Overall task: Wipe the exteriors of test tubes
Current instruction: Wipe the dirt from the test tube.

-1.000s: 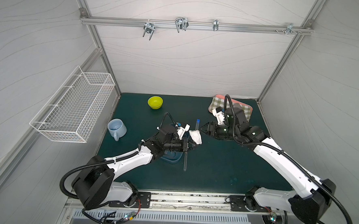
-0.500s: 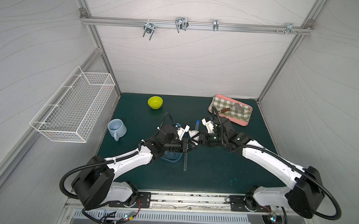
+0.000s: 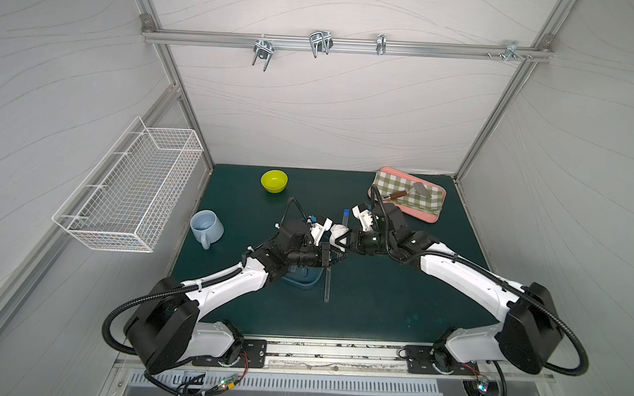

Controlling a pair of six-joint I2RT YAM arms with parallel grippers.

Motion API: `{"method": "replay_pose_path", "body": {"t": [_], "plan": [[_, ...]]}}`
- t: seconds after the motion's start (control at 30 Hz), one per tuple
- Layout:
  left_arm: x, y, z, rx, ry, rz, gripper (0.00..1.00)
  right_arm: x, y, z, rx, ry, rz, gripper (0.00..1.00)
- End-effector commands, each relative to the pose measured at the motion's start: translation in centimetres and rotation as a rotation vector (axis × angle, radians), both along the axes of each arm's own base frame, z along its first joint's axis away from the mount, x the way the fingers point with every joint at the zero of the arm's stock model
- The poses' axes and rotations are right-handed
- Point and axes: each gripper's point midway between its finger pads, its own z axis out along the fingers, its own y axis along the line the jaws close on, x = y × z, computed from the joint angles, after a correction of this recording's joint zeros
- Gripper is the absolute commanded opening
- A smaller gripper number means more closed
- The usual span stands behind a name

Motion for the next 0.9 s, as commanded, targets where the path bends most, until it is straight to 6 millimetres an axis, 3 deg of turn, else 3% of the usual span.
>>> {"method": "replay_pose_path", "body": {"t": [0.0, 0.17, 0.33, 0.73, 0.87], "plan": [[-0.9, -0.4, 1.6, -0.038, -0.033, -0.047, 0.03, 4.3, -1.0, 2.4, 0.034, -0.086, -0.090, 0.20], [-0.8, -0.4, 1.8, -0.040, -0.035, -0.046, 0.03, 5.3, -0.6, 2.8, 0.050, -0.096, -0.076, 0.22], [-0.7, -0.4, 2.0, -0.043, -0.039, -0.044, 0.03, 4.9, -0.3, 2.2, 0.066, -0.072, -0.066, 0.22], [0.1, -0.3, 2.3, -0.050, -0.046, -0.028, 0.03, -1.4, 0.2, -0.5, 0.005, -0.039, -0.029, 0.22], [0.1, -0.2, 2.3, -0.047, -0.047, -0.029, 0.03, -1.5, -0.2, -0.8, 0.001, -0.043, -0.051, 0.22]]}}
